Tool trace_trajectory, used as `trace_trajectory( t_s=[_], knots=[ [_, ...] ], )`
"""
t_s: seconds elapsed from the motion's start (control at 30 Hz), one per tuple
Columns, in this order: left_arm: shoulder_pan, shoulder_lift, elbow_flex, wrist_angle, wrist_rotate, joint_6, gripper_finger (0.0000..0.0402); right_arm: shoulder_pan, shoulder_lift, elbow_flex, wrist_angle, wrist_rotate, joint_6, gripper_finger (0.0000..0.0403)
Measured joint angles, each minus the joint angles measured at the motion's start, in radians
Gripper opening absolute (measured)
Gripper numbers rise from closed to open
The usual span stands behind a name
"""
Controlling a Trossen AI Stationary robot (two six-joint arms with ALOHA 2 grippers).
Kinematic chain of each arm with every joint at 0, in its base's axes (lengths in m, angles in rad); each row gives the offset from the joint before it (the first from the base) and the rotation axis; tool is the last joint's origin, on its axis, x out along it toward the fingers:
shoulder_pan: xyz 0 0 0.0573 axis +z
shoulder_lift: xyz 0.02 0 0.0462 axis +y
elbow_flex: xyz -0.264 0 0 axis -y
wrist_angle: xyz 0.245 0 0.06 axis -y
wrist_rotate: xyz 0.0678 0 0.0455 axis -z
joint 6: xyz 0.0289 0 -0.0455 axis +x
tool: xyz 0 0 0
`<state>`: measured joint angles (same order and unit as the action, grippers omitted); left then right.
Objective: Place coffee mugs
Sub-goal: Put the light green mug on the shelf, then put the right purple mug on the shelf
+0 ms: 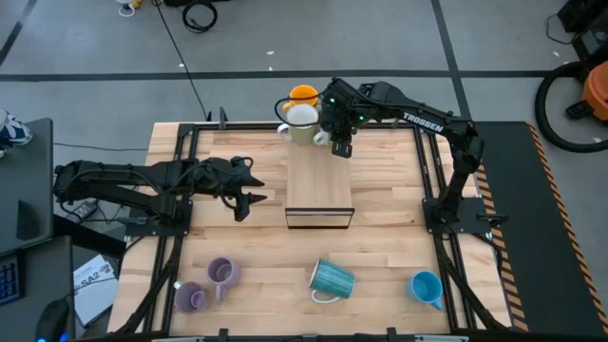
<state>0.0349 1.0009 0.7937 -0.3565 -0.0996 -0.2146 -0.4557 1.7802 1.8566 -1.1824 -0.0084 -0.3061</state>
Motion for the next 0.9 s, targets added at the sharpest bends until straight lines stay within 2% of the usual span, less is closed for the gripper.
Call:
trace_trajectory(
  t_s=[0.23, 0.6, 0.9],
  knots=[
    [0.000, 0.000, 0.000, 0.000, 0.000, 0.000, 0.0210, 0.002, -0.005, 0.024, -0.019, 0.009, 0.000, 0.0138],
    [0.000, 0.000, 0.000, 0.000, 0.000, 0.000, 0.0210, 0.002, -0.006, 0.178, -0.092, 0.018, 0.002, 0.0138],
    [0.000, 0.000, 0.000, 0.000, 0.001, -0.007, 0.0210, 0.007, -0.006, 0.279, -0.148, -0.028, 0.094, 0.0138]
  ],
)
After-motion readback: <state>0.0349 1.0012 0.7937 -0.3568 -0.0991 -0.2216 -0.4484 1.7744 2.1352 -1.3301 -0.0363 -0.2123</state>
